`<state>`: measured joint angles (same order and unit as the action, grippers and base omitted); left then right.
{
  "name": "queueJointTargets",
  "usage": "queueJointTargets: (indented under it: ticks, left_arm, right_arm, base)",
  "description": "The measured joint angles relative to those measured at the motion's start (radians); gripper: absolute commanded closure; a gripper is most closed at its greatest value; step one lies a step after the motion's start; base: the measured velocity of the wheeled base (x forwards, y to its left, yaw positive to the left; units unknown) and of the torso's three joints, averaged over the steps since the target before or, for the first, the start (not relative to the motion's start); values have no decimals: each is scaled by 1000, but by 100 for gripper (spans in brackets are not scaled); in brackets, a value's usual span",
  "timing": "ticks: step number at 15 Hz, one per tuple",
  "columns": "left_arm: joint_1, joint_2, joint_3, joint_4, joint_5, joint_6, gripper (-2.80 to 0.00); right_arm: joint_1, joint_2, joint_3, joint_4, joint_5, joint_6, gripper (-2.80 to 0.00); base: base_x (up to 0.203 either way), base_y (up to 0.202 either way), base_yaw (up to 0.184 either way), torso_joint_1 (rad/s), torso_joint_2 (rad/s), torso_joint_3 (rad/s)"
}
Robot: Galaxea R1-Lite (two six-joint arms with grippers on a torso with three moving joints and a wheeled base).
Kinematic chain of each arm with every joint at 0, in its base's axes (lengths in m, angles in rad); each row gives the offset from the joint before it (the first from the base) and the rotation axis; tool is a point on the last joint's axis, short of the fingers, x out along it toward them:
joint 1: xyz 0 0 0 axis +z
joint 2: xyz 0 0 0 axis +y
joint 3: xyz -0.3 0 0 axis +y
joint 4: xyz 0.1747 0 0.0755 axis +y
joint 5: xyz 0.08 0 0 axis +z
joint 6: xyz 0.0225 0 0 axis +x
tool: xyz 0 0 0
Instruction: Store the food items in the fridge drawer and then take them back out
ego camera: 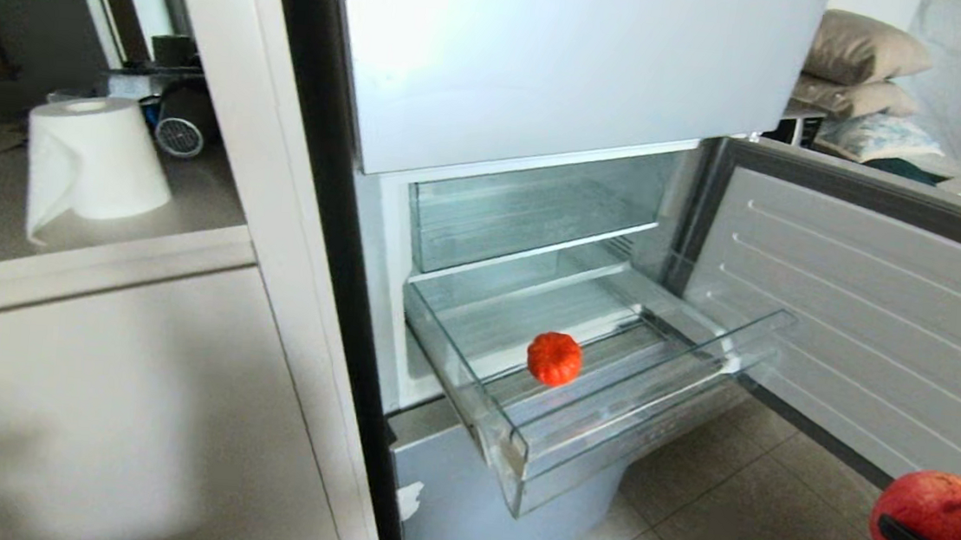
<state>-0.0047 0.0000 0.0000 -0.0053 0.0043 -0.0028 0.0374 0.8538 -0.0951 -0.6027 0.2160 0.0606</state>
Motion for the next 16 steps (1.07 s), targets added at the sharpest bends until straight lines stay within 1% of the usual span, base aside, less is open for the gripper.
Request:
queueJointTargets:
  ticks: [6, 9, 12, 16]
  left_arm:
    - [0, 0, 0, 0, 0, 0, 0]
    - [1, 0, 0, 0, 0, 0, 0]
    - [0, 0, 0, 0, 0, 0, 0]
    - [0, 0, 0, 0, 0, 0, 0]
  right_arm:
    - [-49, 12, -25, -3, -3, 2, 0]
    - [-122, 60, -75, -1, 3, -1, 0]
    - [-208, 156, -222, 28, 39, -4, 0]
    - [-243, 357, -485, 214, 49, -9, 0]
  base:
    - [2, -8, 175, 2, 4, 1]
    - [0, -2, 109, 3, 7, 2]
    - [0, 0, 0, 0, 0, 0]
    - [0, 0, 0, 0, 0, 0]
